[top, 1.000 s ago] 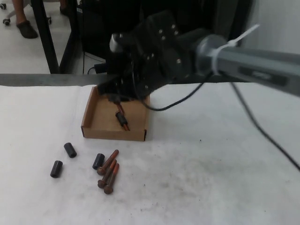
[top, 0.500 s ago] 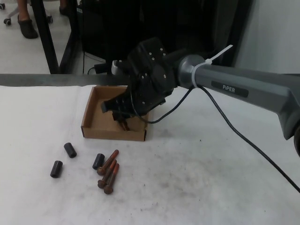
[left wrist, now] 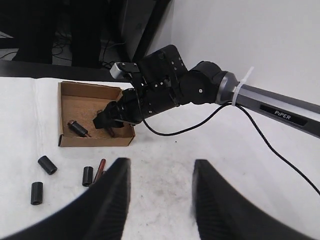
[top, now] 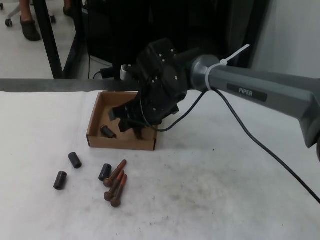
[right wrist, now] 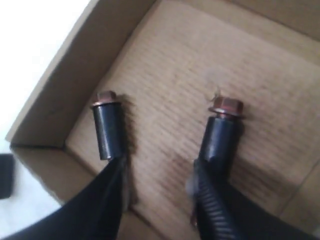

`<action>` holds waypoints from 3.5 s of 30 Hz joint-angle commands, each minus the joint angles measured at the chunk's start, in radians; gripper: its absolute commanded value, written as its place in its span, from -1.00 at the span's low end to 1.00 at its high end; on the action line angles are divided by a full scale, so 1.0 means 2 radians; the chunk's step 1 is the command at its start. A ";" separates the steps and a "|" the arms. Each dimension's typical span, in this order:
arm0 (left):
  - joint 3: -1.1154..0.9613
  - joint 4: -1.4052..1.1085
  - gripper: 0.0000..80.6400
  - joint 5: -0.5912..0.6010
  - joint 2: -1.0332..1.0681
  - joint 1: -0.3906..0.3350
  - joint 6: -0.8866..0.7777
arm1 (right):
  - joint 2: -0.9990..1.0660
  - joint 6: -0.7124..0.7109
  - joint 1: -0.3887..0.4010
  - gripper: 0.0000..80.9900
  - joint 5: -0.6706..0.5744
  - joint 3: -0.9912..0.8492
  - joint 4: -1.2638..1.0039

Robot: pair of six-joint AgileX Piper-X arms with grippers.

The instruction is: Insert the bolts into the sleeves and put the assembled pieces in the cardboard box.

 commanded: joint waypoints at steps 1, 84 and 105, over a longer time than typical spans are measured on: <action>-0.002 -0.001 -0.05 -0.005 -0.003 0.001 0.002 | -0.042 -0.008 0.001 0.01 -0.023 -0.005 0.051; 0.057 -0.119 -0.05 0.018 0.081 0.001 0.092 | -0.228 -0.837 0.086 -0.05 0.022 0.230 0.087; 0.057 -0.129 -0.05 0.005 0.081 0.001 0.092 | -0.161 -0.962 0.127 -0.05 0.021 0.230 0.004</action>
